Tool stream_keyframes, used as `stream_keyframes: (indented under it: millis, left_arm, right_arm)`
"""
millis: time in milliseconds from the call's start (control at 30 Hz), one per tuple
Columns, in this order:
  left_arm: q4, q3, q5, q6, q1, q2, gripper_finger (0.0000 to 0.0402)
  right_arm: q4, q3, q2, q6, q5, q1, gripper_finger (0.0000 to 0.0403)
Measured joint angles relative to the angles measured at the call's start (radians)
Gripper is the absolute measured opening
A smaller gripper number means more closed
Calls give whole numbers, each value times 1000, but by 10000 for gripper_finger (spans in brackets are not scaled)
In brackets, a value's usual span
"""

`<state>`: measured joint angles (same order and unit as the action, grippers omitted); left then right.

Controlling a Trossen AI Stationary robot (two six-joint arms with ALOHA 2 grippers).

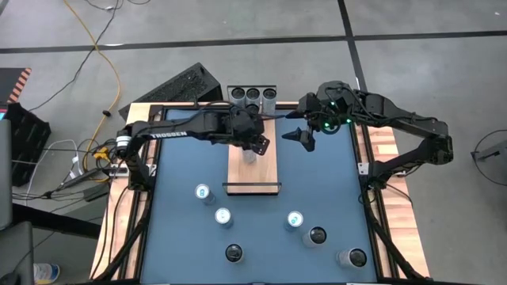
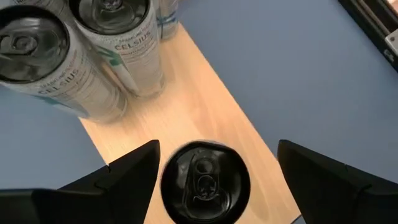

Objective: Place canned beverage on shelf
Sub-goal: Put the white-pink black soda can on the shelf

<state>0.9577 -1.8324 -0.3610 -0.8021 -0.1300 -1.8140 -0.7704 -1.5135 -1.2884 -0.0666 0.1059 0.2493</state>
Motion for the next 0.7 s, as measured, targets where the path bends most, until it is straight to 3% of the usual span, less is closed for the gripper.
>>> stream_keyframes:
  millis: [333,533,700]
  left_arm:
    - [-25,-63,-54,111,20,113,310]
    - [-32,-84,-162,183,48,280,310]
    - [-18,-85,-322,203,99,409,310]
  right_arm:
    - [83,-1,-62,71,-52,-53,338]
    - [231,2,-190,99,-62,-128,338]
    - [308,0,-297,101,-153,-166,338]
